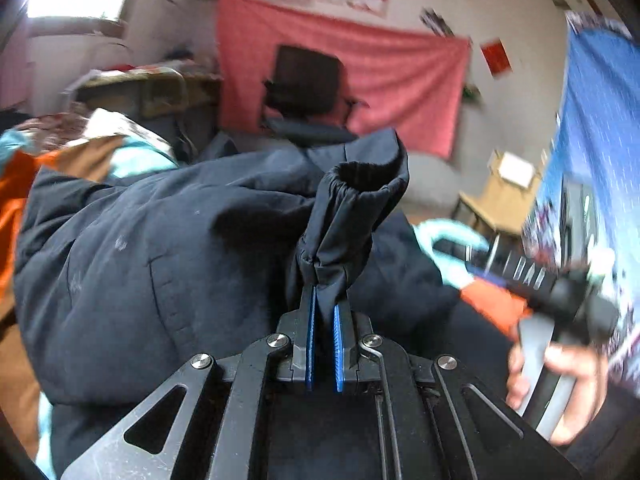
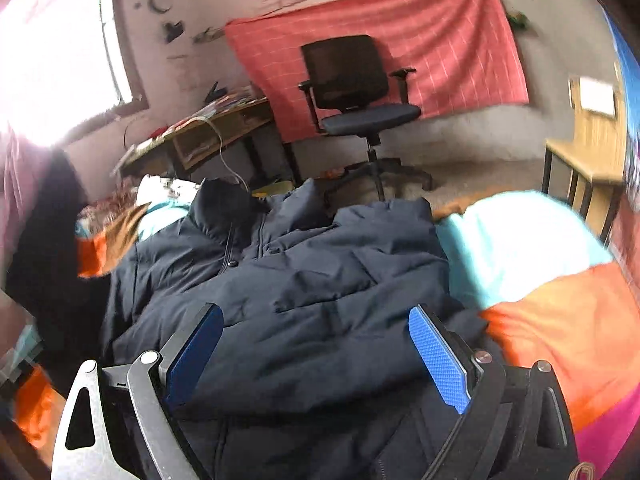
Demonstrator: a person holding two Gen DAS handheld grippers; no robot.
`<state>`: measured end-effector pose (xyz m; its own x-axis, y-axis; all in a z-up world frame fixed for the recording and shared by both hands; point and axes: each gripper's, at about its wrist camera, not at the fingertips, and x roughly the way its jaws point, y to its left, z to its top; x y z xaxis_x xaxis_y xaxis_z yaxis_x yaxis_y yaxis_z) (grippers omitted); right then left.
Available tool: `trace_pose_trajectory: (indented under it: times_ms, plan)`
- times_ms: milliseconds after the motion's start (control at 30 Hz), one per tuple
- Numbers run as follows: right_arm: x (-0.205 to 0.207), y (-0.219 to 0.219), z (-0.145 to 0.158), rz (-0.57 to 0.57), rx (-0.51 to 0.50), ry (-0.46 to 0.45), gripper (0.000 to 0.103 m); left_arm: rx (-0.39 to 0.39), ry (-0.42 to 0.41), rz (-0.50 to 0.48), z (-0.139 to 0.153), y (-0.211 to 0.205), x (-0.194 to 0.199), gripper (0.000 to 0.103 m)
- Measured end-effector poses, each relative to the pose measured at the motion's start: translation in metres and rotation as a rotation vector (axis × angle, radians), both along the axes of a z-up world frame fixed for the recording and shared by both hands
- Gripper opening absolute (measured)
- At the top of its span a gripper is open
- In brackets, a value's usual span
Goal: Fold large clothes
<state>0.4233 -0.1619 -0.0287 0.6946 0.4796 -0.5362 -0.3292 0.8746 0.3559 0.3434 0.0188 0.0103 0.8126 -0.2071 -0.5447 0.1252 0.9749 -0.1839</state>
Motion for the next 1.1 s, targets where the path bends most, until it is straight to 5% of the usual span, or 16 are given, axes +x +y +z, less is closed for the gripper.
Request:
trace_pose_trajectory:
  times_ms: [233, 433, 533, 600, 667, 767, 900, 1100]
  plan:
    - [0.016, -0.019, -0.024, 0.150, 0.290, 0.118, 0.094, 0.065, 0.116, -0.116, -0.053, -0.038, 0.013, 0.006]
    - [0.028, -0.019, -0.052, 0.180, 0.407, 0.268, 0.088, 0.099, 0.151, -0.149, -0.074, -0.053, 0.020, 0.006]
    - [0.034, -0.023, -0.062, 0.171, 0.459, 0.324, 0.053, 0.105, 0.160, -0.176, -0.076, -0.050, 0.021, 0.010]
    - [0.037, -0.025, -0.066, 0.161, 0.480, 0.353, 0.021, 0.101, 0.166, -0.204, -0.072, -0.048, 0.019, 0.015]
    - [0.039, -0.026, -0.064, 0.149, 0.472, 0.352, 0.009, 0.051, 0.165, -0.251, -0.068, -0.043, 0.013, 0.030]
    - [0.039, -0.028, -0.049, 0.141, 0.439, 0.304, 0.007, -0.013, 0.111, -0.266, -0.055, -0.036, -0.007, 0.054]
    - [0.040, -0.035, -0.016, 0.106, 0.407, 0.178, 0.006, -0.034, 0.028, -0.196, -0.035, -0.011, -0.024, 0.059]
    - [0.052, -0.032, -0.011, 0.001, 0.232, 0.135, 0.006, 0.049, 0.054, 0.074, -0.031, 0.040, -0.011, 0.059]
